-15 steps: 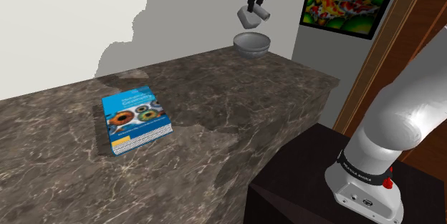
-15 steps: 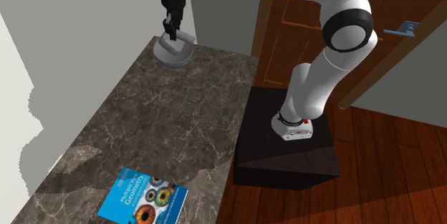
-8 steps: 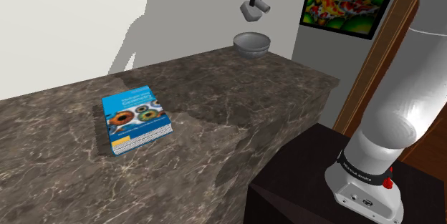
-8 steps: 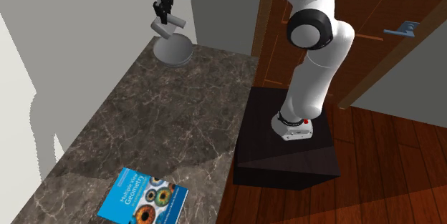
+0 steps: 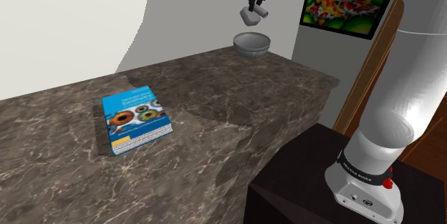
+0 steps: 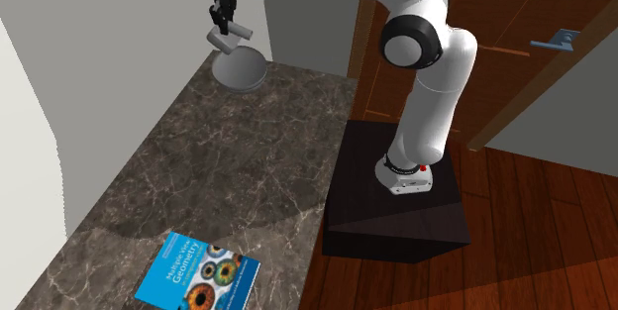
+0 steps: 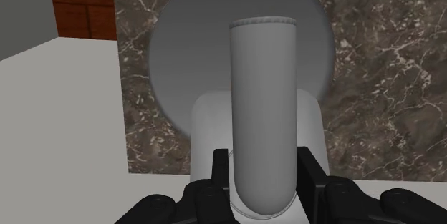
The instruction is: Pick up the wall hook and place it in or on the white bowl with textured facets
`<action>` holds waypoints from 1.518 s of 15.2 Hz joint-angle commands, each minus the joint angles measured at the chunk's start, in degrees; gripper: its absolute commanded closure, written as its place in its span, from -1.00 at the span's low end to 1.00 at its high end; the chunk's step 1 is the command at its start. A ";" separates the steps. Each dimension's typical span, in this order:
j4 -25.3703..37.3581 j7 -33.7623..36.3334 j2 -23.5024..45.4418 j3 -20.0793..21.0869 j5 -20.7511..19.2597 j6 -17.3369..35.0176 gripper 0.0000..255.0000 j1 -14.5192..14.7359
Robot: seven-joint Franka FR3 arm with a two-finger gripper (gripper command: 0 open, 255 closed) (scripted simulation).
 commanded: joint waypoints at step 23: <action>-13.62 -0.67 -2.69 0.20 -0.46 11.06 -1.00 0.53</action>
